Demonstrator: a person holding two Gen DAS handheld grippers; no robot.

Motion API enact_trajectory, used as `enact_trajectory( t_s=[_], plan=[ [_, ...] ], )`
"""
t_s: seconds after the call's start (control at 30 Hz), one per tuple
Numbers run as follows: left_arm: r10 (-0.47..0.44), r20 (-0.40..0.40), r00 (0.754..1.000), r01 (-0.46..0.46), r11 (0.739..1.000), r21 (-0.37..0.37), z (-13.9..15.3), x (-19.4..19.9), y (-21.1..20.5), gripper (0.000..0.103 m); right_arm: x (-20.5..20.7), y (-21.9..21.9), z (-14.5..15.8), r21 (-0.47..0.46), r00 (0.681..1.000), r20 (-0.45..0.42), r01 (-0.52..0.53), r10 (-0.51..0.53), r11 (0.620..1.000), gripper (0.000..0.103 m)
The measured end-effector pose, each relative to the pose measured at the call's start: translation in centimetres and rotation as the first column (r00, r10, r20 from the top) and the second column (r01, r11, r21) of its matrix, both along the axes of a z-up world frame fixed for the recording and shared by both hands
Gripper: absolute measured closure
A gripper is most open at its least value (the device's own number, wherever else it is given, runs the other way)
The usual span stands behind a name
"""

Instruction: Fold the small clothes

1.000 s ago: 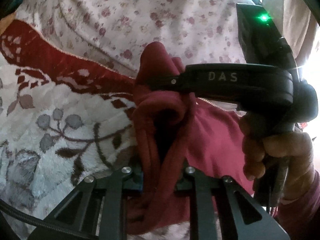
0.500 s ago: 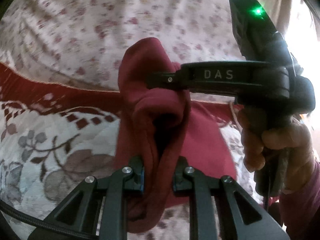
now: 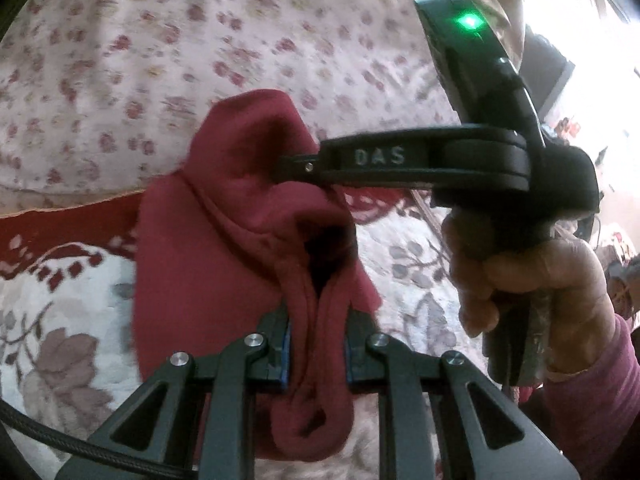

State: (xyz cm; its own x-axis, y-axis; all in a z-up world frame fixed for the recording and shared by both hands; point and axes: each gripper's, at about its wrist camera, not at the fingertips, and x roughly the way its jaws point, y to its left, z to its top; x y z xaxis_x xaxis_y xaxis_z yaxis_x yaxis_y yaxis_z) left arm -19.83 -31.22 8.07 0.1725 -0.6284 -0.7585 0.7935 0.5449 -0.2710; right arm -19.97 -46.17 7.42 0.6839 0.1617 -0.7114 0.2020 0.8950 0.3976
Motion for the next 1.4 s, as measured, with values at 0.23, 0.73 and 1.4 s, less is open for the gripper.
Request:
enact_trajectory(
  t_s=[0.23, 0.73, 1.4],
  plan=[
    [-0.03, -0.086, 0.996, 0.033, 0.999, 0.04, -3.3, -1.0, -2.2, 0.082, -1.1, -3.4, -4.9, 0.058, 0.99, -0.084, 0.119, -0.114, 0.991, 0.082],
    [0.11, 0.022, 0.994, -0.111, 0.993, 0.041, -1.7, 2.3, 9.2, 0.048, -8.1, 3.5, -1.4, 0.031, 0.998, 0.026, 0.065, -0.065, 0.997, 0.029],
    [0.116, -0.009, 0.993, -0.115, 0.992, 0.056, -5.9, 2.8, 8.3, 0.035, -1.4, -3.1, -5.6, 0.075, 0.964, -0.119, 0.248, -0.238, 0.966, 0.072]
  ],
)
